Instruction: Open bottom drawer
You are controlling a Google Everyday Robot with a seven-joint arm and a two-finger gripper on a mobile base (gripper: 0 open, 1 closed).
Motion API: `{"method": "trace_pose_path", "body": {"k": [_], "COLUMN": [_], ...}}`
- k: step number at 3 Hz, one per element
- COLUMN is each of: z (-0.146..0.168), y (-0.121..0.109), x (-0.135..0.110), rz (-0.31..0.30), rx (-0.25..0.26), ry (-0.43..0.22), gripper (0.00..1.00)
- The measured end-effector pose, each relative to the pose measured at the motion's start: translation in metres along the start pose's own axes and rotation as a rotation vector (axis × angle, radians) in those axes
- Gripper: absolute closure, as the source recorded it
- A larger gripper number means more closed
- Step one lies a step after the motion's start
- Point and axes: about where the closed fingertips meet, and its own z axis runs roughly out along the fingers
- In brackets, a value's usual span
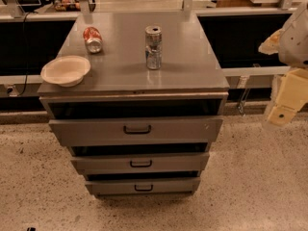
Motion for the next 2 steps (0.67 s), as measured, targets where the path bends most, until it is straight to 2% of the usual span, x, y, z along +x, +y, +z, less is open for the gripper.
{"method": "trace_pose_path", "body": {"k": [1,2], "z": [0.000,0.029], "y": [0.000,0.002], "x": [0.000,-0.007], "rz": [0.000,0.001], "rx": [0.000,0.002], "ry": [0.000,-0.033], "gripper": [0.00,0.00]}}
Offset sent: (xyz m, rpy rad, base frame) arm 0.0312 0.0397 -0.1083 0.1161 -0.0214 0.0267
